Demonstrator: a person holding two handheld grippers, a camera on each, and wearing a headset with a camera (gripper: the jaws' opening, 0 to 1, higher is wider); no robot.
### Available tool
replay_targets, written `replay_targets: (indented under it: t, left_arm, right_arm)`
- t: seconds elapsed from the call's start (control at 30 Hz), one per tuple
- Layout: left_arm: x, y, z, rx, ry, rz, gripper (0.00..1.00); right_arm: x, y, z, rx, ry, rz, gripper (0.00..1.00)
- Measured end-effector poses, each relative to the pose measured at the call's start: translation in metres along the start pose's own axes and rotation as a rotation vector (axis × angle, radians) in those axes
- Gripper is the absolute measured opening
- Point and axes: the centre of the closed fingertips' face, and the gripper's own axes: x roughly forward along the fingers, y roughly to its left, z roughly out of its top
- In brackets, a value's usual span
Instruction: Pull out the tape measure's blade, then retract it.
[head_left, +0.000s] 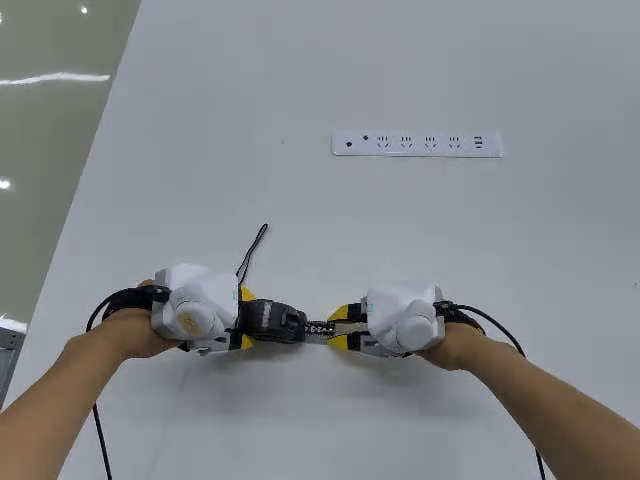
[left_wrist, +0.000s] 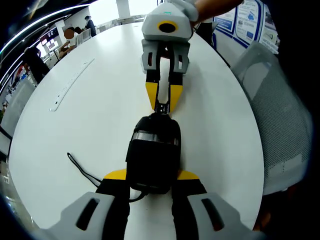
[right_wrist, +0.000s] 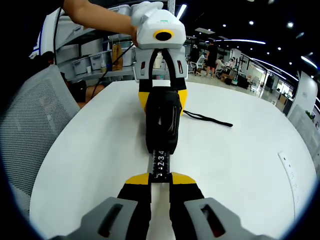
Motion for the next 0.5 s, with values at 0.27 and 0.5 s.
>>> replay_targets:
  t: [0.27, 0.5]
  left_arm:
    - [0.0033, 0.0014, -0.0030, 0.000, 0.002, 0.001, 0.27]
    - [0.0042, 0.0014, -0.0035, 0.001, 0.003, 0.001, 0.27]
  right_arm:
    - [-0.0023, 0.0002, -0.0025, -0.001, 0.003, 0.001, 0.12]
    - [-0.0044, 0.0004, -0.0044, 0.000, 0.004, 0.000, 0.12]
